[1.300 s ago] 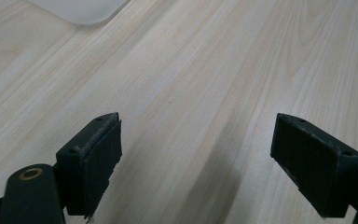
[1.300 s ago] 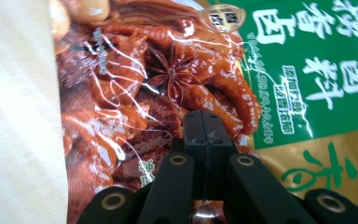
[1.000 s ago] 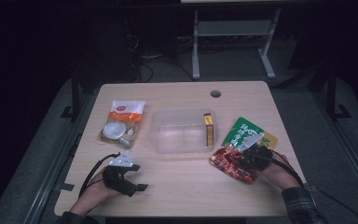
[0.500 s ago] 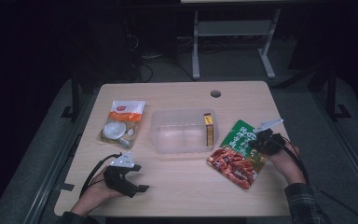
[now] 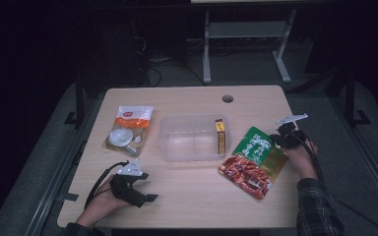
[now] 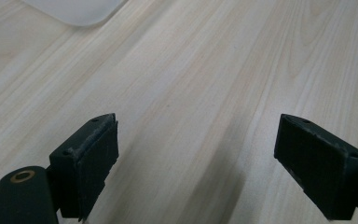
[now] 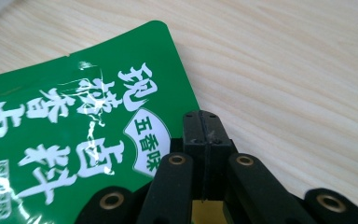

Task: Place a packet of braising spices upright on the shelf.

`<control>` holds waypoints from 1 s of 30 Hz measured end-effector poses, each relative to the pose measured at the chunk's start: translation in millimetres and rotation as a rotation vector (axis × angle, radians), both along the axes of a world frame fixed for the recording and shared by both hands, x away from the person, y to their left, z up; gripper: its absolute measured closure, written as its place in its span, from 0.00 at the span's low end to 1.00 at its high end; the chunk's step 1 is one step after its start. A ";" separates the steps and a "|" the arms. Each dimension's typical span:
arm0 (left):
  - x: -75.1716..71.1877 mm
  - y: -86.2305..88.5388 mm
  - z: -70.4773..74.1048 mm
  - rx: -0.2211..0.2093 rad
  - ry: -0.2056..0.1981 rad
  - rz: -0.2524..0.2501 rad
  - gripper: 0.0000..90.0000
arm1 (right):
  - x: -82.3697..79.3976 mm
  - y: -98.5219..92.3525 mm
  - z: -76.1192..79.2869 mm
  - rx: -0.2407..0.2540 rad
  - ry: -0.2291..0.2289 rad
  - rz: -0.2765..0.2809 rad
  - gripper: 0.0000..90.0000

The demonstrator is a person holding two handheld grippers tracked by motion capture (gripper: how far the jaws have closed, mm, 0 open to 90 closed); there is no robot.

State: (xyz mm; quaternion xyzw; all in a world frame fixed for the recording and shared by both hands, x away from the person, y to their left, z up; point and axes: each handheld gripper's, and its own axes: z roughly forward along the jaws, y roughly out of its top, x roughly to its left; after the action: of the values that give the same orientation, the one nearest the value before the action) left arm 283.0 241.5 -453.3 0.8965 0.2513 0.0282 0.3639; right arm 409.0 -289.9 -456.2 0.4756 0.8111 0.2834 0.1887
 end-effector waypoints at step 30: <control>-0.2 0.6 -1.1 -0.006 0.020 -0.005 0.16 | -42.4 18.9 0.5 -0.116 0.087 0.176 1.00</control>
State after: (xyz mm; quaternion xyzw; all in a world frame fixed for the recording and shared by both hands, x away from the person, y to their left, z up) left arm 282.8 242.1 -454.4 0.8962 0.2530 0.0175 0.3640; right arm 366.6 -271.0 -455.6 0.4026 0.8722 0.2303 0.1550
